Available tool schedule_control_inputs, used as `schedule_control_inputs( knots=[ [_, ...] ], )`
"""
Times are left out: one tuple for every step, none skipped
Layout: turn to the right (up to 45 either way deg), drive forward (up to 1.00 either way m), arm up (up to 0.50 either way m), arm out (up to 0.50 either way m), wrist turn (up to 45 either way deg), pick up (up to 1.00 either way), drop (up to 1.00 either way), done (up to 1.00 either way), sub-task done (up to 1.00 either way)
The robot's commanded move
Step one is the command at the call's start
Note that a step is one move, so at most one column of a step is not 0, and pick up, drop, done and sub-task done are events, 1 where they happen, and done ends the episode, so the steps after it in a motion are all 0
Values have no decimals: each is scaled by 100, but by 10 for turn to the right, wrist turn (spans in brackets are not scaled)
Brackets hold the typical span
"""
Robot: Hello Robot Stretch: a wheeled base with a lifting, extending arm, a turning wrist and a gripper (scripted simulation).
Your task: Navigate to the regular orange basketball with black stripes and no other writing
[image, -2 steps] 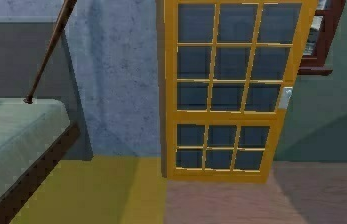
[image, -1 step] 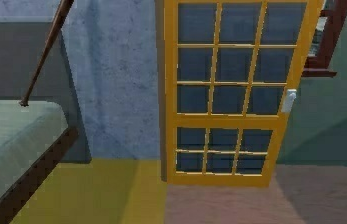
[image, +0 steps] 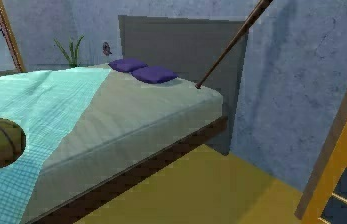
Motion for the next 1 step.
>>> schedule_control_inputs(
  knots=[
    [-210, 0, 0, 0, 0, 0, 0, 0, 0]
  ],
)
